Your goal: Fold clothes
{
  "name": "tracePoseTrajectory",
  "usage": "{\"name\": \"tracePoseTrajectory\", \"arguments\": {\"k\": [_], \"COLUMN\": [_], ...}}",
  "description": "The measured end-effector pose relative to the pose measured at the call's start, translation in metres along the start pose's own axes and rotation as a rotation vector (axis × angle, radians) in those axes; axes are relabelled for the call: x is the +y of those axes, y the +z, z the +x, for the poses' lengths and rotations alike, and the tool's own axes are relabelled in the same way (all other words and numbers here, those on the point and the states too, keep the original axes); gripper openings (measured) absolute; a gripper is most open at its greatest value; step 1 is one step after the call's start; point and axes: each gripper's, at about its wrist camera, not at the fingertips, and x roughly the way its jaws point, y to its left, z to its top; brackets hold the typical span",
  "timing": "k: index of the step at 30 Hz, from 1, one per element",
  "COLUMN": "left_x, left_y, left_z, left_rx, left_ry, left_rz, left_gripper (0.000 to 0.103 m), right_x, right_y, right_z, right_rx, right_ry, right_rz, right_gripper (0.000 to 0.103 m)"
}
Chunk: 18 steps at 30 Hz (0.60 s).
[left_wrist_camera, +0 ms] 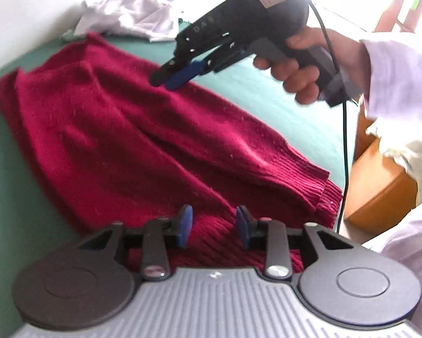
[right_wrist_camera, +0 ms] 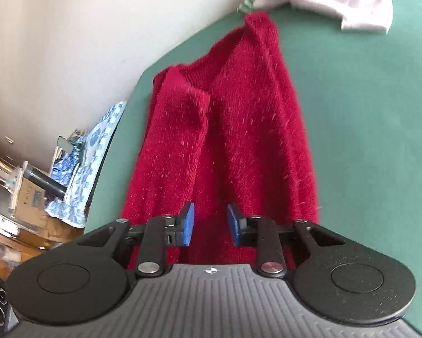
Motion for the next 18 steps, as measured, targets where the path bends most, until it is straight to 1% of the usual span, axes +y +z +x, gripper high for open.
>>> {"name": "tracePoseTrajectory", "arguments": {"k": [1,2,3,4,6,7,8,10,12,13,14,16,18], "left_x": [0.006,0.017,0.032,0.047,0.087,0.111,0.133,0.177,0.213,0.228,0.242,0.260,0.270], "left_y": [0.007,0.016,0.028,0.039,0.067,0.083,0.096,0.121,0.136,0.139,0.139,0.138,0.135], "left_z": [-0.008,-0.014,-0.019,-0.024,-0.026,-0.024,-0.021,-0.013,0.002,0.010,0.019,0.036,0.051], "left_rx": [-0.013,-0.022,-0.029,-0.036,-0.026,-0.009,0.003,0.019,0.035,0.038,0.035,0.025,0.023], "left_ry": [0.026,0.062,0.108,0.154,0.235,0.262,0.292,0.359,0.398,0.402,0.397,0.403,0.434], "left_rz": [0.023,0.037,0.044,0.052,0.036,0.012,-0.012,-0.060,-0.130,-0.178,-0.233,-0.318,-0.349], "left_gripper": [0.036,0.042,0.044,0.050,0.049,0.049,0.049,0.050,0.059,0.071,0.078,0.079,0.079], "right_x": [0.003,0.005,0.004,0.001,-0.005,-0.007,-0.009,-0.010,-0.008,-0.008,-0.010,-0.020,-0.032], "right_y": [0.007,0.015,0.027,0.039,0.066,0.080,0.093,0.120,0.145,0.155,0.164,0.180,0.189], "right_z": [-0.006,-0.011,-0.015,-0.018,-0.015,-0.011,-0.007,0.008,0.025,0.034,0.044,0.067,0.089], "right_rx": [-0.001,0.000,-0.001,-0.003,0.008,0.021,0.036,0.062,0.069,0.070,0.077,0.086,0.087], "right_ry": [-0.031,-0.061,-0.078,-0.094,-0.123,-0.131,-0.137,-0.160,-0.191,-0.194,-0.186,-0.165,-0.154], "right_rz": [-0.031,-0.060,-0.073,-0.077,-0.074,-0.067,-0.059,-0.071,-0.128,-0.164,-0.189,-0.205,-0.200], "right_gripper": [0.032,0.033,0.033,0.034,0.040,0.047,0.052,0.052,0.053,0.057,0.064,0.065,0.065]}}
